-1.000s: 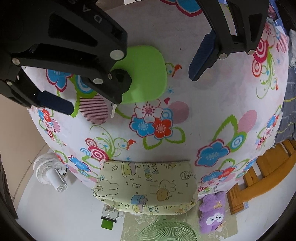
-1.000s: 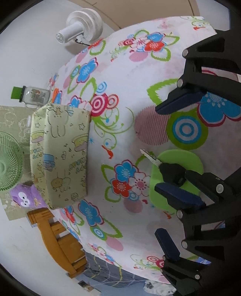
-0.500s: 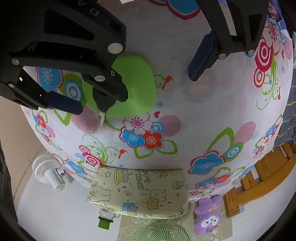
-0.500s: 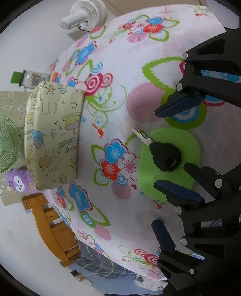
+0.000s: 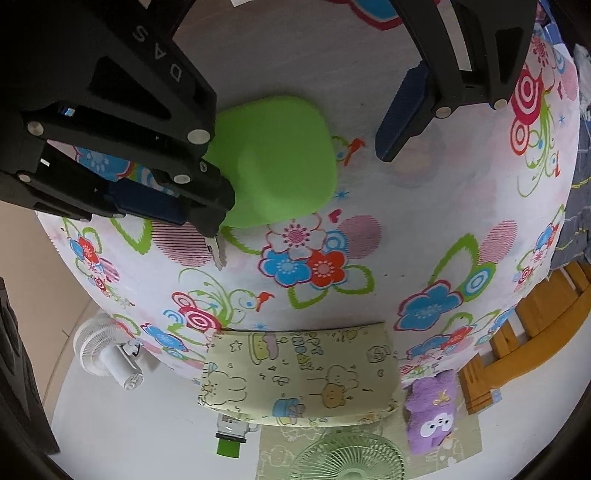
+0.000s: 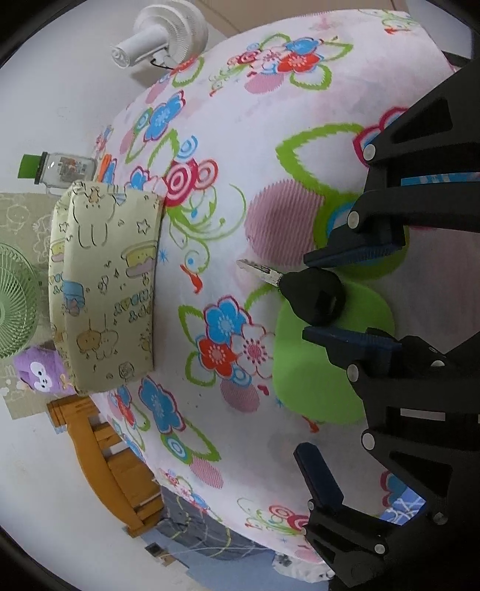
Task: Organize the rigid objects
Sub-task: 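Grasp the black plug with the right tool while the left tool grasps the green case, then carry the green case with the left tool while the right tool carries the black plug to the box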
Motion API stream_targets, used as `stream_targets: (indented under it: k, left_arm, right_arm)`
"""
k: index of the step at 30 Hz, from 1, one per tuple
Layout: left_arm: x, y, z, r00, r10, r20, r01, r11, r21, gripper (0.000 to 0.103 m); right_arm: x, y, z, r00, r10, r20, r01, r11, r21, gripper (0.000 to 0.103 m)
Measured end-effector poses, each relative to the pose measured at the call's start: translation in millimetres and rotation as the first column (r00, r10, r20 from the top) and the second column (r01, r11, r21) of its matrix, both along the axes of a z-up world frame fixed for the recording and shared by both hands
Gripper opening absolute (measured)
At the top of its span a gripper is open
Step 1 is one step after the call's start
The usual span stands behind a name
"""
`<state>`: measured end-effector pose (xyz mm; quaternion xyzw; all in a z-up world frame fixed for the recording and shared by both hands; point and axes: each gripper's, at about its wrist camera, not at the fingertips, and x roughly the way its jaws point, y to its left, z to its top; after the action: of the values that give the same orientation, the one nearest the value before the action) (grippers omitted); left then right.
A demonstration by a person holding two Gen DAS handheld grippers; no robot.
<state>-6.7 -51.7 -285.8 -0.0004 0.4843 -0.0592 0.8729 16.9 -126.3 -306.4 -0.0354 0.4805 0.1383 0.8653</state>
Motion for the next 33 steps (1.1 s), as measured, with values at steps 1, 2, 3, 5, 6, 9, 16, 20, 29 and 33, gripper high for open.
stream_targets:
  k: [1, 2, 3, 5, 6, 9, 16, 20, 29, 33]
  left_arm:
    - [1.4, -2.3, 0.4, 1.0, -0.002, 0.003, 0.002, 1.0, 0.001, 0.092]
    - [3.0, -4.8, 1.1, 1.0, -0.005, 0.005, 0.005, 1.0, 0.001, 0.092]
    - [5.1, -7.5, 1.4, 1.0, -0.009, 0.008, 0.009, 1.0, -0.001, 0.092]
    - [9.0, -12.6, 1.3, 1.0, -0.015, 0.01, 0.015, 1.0, -0.004, 0.092]
    - [11.1, -15.7, 0.8, 1.0, -0.018, 0.01, 0.018, 1.0, -0.005, 0.092]
    - [14.0, -22.4, -0.3, 1.0, -0.02, 0.01, 0.02, 1.0, 0.003, 0.093]
    - [15.9, -27.8, -6.8, 0.999, 0.032, -0.02, -0.031, 0.999, 0.022, 0.097]
    - [13.8, -30.3, -7.0, 0.998, 0.062, -0.016, -0.061, 0.997, 0.038, 0.098]
    - [11.4, -33.8, -6.9, 0.991, 0.135, -0.002, -0.135, 0.989, 0.054, 0.096]
    - [13.2, -33.9, -6.1, 0.99, 0.139, -0.011, -0.138, 0.989, 0.055, 0.095]
  right_arm:
    - [1.6, -2.3, 0.3, 1.0, -0.004, 0.001, 0.004, 1.0, 0.0, 0.035]
    - [3.3, -5.3, 1.2, 1.0, -0.012, 0.006, 0.012, 1.0, -0.006, 0.035]
    - [3.3, -5.3, 1.2, 1.0, -0.012, 0.006, 0.012, 1.0, -0.006, 0.035]
    - [7.8, -14.7, 1.8, 0.999, -0.033, 0.01, 0.033, 0.999, -0.015, 0.035]
    - [8.7, -17.1, 1.3, 0.999, -0.039, 0.009, 0.039, 0.999, -0.016, 0.035]
    - [10.8, -23.5, 0.0, 0.999, -0.048, 0.008, 0.048, 0.999, -0.022, 0.035]
    - [14.3, -31.0, -8.2, 0.999, -0.049, -0.019, 0.048, 0.998, -0.033, 0.035]
    - [14.6, -33.4, -8.6, 0.999, -0.037, -0.008, 0.036, 0.998, -0.045, 0.035]
    - [14.2, -42.6, -8.4, 0.998, -0.055, -0.01, 0.055, 0.997, -0.051, 0.035]
    - [14.3, -43.7, -8.1, 0.998, -0.057, -0.01, 0.056, 0.997, -0.047, 0.035]
